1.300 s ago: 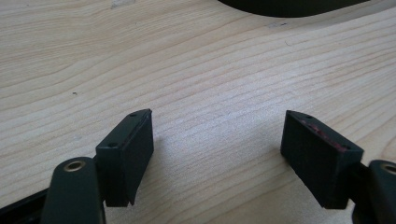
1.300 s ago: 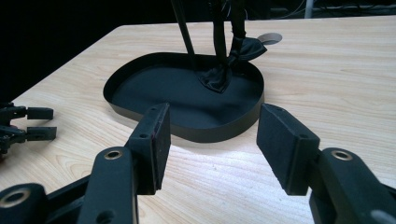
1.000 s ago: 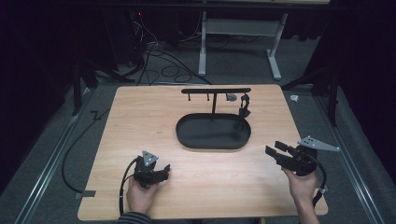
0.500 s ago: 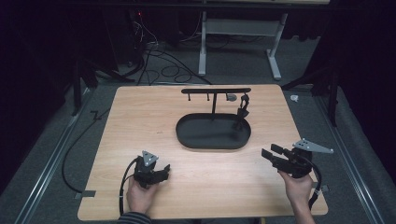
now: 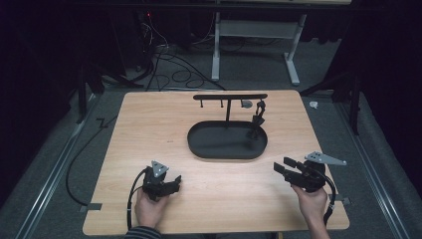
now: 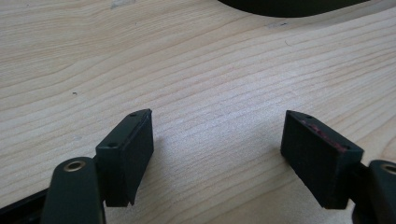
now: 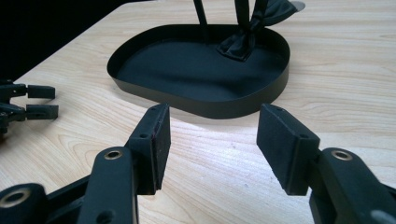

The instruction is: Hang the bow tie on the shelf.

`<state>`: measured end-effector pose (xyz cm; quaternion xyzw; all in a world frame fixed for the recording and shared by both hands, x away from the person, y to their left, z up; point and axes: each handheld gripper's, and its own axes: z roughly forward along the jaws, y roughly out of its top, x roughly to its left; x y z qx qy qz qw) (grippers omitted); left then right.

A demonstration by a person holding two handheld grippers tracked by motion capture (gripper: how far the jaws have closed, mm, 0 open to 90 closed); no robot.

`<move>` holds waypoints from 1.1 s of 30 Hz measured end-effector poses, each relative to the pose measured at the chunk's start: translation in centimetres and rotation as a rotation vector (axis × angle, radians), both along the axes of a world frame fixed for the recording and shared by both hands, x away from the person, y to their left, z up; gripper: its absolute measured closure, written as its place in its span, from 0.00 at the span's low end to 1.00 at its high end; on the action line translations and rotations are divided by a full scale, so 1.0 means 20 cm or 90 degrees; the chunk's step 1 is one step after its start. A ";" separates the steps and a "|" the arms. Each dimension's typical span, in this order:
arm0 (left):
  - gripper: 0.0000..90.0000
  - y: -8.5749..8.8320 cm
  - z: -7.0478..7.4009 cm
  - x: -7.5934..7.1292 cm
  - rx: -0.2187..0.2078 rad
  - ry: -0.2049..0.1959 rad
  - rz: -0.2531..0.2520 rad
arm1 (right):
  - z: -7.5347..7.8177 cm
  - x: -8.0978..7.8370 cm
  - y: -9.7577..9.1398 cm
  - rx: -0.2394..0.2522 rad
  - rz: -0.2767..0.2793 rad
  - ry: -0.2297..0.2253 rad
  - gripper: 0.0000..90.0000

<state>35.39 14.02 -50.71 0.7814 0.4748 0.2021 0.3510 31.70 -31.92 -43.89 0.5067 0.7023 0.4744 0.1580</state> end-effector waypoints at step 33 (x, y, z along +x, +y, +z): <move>0.29 0.00 0.00 0.00 0.000 0.000 0.000 | -0.11 0.09 0.14 -0.057 0.022 0.029 0.52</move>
